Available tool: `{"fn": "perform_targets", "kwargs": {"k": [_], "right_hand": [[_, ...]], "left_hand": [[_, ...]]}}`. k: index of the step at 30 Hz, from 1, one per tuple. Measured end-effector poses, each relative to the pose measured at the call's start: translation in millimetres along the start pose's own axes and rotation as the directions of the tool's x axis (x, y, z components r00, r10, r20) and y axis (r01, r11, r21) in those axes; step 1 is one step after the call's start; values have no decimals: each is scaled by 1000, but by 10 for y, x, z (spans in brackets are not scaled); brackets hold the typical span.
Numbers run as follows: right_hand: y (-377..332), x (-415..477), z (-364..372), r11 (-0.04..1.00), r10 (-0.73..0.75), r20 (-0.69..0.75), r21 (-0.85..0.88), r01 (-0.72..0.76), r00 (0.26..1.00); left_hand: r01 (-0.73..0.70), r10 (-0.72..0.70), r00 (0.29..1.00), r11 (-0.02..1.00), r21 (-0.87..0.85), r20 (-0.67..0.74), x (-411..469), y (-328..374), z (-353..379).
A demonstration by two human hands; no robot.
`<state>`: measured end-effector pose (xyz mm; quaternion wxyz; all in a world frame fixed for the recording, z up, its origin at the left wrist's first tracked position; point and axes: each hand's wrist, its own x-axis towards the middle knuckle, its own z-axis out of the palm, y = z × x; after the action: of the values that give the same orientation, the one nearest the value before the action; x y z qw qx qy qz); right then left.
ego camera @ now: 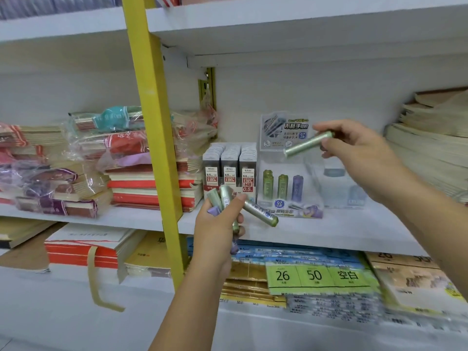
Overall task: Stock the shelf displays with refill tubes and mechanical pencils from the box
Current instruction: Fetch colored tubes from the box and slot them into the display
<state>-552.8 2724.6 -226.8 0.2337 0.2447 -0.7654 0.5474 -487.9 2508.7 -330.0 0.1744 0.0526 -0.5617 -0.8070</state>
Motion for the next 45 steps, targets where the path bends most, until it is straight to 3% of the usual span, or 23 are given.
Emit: {"fn": "perform_targets", "kwargs": {"k": [3, 4, 8, 12, 24, 32, 34, 36, 38, 42, 45], "right_hand": [[22, 306, 34, 939, -66, 178, -321, 121, 982], [38, 374, 60, 923, -54, 247, -356, 143, 967], [110, 485, 166, 910, 81, 483, -393, 133, 872], [156, 526, 254, 921, 115, 583, -367, 134, 804], [173, 570, 342, 895, 175, 634, -420, 146, 753], [193, 461, 327, 859, 258, 558, -506, 76, 789], [170, 399, 330, 866, 182, 494, -490, 99, 850], [121, 244, 341, 891, -13, 318, -427, 156, 948], [59, -12, 352, 946, -99, 192, -285, 152, 977], [54, -434, 479, 994, 13, 339, -109, 25, 941], [90, -469, 590, 992, 86, 320, 65, -112, 944]], "left_hand": [[-12, 12, 1000, 999, -36, 2, 74, 1, 33], [-16, 16, 1000, 999, -51, 10, 94, -4, 45], [-22, 23, 1000, 997, -78, 16, 150, -31, 73], [-11, 12, 1000, 997, -82, 11, 192, -40, 71], [-18, 20, 999, 996, -91, 26, 211, -24, 78], [-10, 16, 999, 988, -157, 37, 163, 0, 76], [-17, 28, 998, 982, -189, 52, 146, -3, 86], [-26, 41, 997, 975, -221, 65, 126, 9, 100], [-24, 45, 996, 964, -264, 73, 129, 4, 95], [-18, 56, 993, 938, -347, 102, 116, 11, 108], [-28, 69, 993, 925, -380, 94, 108, -14, 129]]}}
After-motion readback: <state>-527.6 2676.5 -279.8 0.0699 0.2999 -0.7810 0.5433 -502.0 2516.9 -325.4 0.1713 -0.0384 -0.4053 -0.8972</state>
